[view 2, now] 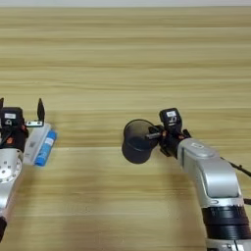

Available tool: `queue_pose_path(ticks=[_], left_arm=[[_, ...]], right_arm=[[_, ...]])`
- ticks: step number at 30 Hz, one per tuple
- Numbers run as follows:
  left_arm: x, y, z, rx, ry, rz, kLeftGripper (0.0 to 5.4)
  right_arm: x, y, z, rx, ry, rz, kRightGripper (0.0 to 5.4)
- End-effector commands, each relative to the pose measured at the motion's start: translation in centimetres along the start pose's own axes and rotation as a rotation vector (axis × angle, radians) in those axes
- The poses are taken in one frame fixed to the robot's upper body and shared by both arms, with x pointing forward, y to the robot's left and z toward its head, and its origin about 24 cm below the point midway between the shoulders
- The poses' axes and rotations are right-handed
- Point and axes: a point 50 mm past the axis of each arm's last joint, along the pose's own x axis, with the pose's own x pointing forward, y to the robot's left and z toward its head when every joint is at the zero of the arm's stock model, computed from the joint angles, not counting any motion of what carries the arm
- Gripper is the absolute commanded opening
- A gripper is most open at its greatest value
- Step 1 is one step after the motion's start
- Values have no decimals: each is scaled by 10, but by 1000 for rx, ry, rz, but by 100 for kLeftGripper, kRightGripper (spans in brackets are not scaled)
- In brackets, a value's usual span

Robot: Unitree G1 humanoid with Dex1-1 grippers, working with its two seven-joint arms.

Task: Move the objects on the table

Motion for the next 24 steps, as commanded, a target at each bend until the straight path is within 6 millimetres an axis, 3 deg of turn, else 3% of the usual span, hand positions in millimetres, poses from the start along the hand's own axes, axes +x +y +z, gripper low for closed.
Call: queue_pose_path(ticks=[1,11,12,24], left_arm=[[3,0,1,3,1,4,540],[3,0,1,4,1,4,540],[3,0,1,4,1,4,540],[3,0,1,4,1,2,540]], right_arm=[[-3,-11,-21,15,90,-49,41],[-4,-12,-20,19,86,-45,41],[-4,-11,-20,21,79,-42,70],[-6,-8,-2,-39,-95,-59,203]])
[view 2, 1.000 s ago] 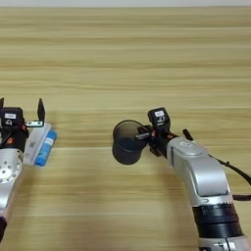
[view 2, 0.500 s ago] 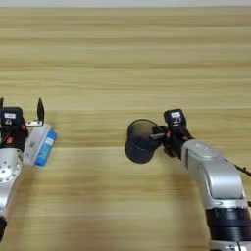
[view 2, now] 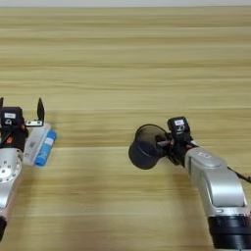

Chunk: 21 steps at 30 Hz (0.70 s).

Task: Move the objects on the table

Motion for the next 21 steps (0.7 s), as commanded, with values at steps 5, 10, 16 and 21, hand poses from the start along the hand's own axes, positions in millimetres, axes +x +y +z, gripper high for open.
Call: queue_pose_path(ticks=[5,10,16,21], left_arm=[[3,0,0,5,3,1,540],[3,0,0,5,4,2,540],[3,0,0,5,3,3,540],[2,0,0,5,3,3,540]], right_arm=[[-2,4,14,-10,-106,2,256],[-2,6,15,-8,-114,10,305],[-6,8,20,-10,-132,22,367],[-15,14,29,-6,-178,41,436]])
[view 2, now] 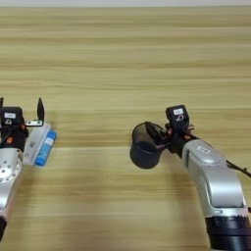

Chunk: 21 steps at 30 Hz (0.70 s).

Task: Move the objects on the table

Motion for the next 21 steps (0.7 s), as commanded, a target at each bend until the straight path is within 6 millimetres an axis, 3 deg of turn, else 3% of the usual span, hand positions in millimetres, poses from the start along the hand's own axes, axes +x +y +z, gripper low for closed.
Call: queue_pose_path(ticks=[1,8,17,21], left_arm=[[2,0,0,5,2,3,540],[3,1,2,1,-10,12,540],[6,13,11,7,-75,80,540],[6,16,14,15,-100,108,540]], right_arm=[[-8,6,10,9,-45,23,447],[-15,25,28,-49,-187,77,534],[-11,80,37,-167,-320,264,538],[-4,95,38,-177,-332,319,538]])
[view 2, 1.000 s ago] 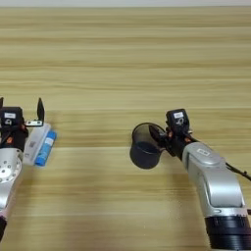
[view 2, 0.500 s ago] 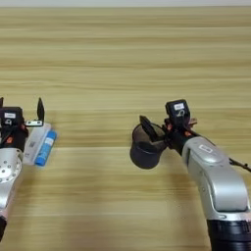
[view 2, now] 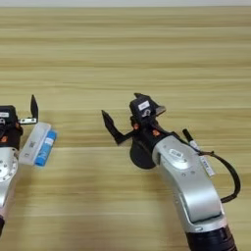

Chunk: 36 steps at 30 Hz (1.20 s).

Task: Move the objects on the table

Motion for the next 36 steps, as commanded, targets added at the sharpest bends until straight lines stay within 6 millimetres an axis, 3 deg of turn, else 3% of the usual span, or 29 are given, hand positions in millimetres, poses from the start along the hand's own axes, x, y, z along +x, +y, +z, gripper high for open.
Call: queue_pose_path(ticks=[1,8,20,36], left_arm=[[4,4,8,17,-53,32,540],[6,14,16,37,-108,113,540],[7,5,4,8,-27,57,540],[8,1,-6,-99,67,-94,540]], right_arm=[[12,10,2,-13,-20,47,538],[36,33,-11,-5,1,142,538],[79,72,-61,0,36,304,538],[104,97,-79,-10,19,351,538]])
